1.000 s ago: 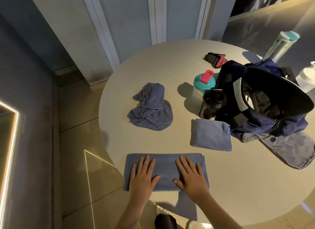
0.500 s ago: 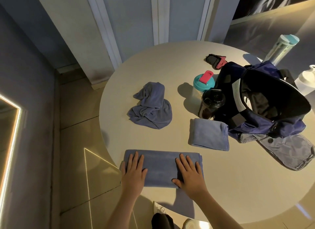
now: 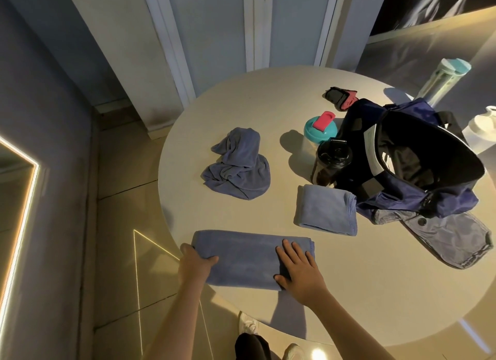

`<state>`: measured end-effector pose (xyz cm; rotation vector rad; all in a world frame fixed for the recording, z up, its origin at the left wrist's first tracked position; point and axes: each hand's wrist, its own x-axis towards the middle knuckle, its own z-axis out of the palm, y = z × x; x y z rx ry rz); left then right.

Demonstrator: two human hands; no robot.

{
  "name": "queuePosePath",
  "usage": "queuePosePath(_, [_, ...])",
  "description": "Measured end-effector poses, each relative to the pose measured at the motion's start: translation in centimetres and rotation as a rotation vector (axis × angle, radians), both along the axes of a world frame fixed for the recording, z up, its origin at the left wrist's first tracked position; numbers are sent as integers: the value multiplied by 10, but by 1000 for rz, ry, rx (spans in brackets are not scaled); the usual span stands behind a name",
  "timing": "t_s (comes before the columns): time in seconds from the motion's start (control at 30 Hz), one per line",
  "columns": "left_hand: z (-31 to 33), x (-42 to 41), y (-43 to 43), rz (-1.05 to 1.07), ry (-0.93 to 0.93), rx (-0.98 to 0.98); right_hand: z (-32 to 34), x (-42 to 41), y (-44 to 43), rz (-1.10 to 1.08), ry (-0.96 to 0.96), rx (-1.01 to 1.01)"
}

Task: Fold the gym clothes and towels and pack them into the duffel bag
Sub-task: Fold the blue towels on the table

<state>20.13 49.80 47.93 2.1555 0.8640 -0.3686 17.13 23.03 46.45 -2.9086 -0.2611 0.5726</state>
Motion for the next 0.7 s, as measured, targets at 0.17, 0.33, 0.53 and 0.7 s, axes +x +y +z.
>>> queuePosePath(0.17, [7,8,9,29,39,-191,6,0,-4,37,33,25])
queuePosePath(0.33, [29,7,1,18,-29,-231,11,-3,-5,36,56,-25])
queuePosePath(0.53, [77,3,-31,-306,-155,-20,11,-12,-18,-35,-32,-86])
queuePosePath(0.7, [87,-13,-81,-507,-312,-34,12,-15,-21,-208,-93,55])
